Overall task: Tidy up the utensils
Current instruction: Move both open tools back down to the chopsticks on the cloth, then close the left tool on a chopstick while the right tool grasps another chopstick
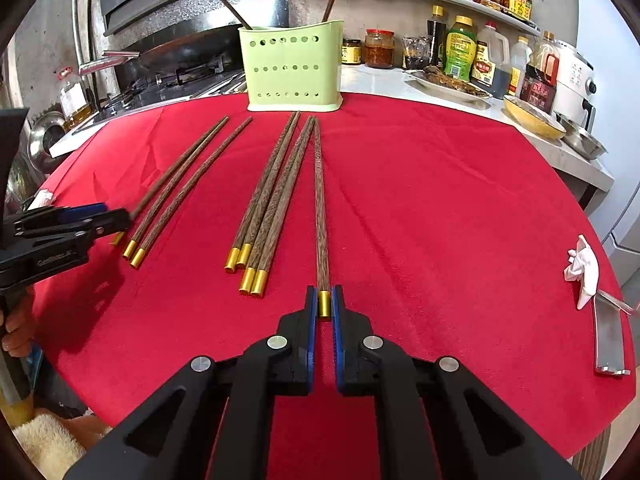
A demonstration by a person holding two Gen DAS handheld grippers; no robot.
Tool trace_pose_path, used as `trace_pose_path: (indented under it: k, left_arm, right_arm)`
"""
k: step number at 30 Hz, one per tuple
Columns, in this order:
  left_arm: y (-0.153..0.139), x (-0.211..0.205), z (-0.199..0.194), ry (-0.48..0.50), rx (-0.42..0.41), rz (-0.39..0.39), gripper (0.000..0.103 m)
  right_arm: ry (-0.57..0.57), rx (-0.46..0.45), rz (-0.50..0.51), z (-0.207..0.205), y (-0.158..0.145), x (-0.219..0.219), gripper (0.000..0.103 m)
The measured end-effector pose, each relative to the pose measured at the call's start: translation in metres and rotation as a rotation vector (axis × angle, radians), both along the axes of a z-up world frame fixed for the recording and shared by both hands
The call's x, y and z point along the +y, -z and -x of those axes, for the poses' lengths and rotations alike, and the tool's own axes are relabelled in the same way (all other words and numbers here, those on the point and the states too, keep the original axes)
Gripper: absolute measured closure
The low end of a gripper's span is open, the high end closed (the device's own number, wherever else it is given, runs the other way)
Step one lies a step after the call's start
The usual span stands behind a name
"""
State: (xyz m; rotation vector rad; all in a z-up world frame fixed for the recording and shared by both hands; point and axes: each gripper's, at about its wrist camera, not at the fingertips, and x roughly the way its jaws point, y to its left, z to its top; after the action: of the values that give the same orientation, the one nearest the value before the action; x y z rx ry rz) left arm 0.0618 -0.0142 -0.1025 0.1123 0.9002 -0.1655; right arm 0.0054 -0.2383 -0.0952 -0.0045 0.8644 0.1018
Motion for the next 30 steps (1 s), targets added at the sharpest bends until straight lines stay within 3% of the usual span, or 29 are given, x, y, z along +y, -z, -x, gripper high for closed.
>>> trace_pose_path:
  k: [4,8,10,12,16,20,30]
  left_arm:
    - [-0.001,0.001,0.003,0.062,0.007,0.039,0.059]
    - [0.004,-0.011,0.006,0.08,-0.001,-0.022,0.065]
    - [0.002,-0.01,0.007,0.059,-0.011,-0.042,0.087]
    - [0.003,-0.009,0.009,0.057,-0.016,-0.057,0.094]
    - [0.001,-0.009,0.017,0.055,0.0,-0.053,0.095]
    - [0.003,-0.016,0.021,0.065,-0.028,-0.103,0.095]
    - [-0.023,0.012,0.03,0.027,-0.1,-0.013,0.096]
  right_arm:
    - [-0.002,-0.011,-0.016,-0.002,0.001,-0.002,0.094]
    - [0.0,-0.03,-0.013,-0.002,0.002,-0.001,0.093]
    - [0.003,-0.041,-0.008,0.001,0.003,0.0,0.095]
    - [-0.002,-0.046,-0.003,0.003,0.002,0.0,0.095]
    - [-0.006,-0.051,-0.024,0.004,0.002,-0.002,0.094]
    - [-0.002,-0.068,-0.022,0.005,0.003,-0.001,0.095]
    - [0.017,-0.119,-0.067,0.017,-0.015,-0.008,0.096]
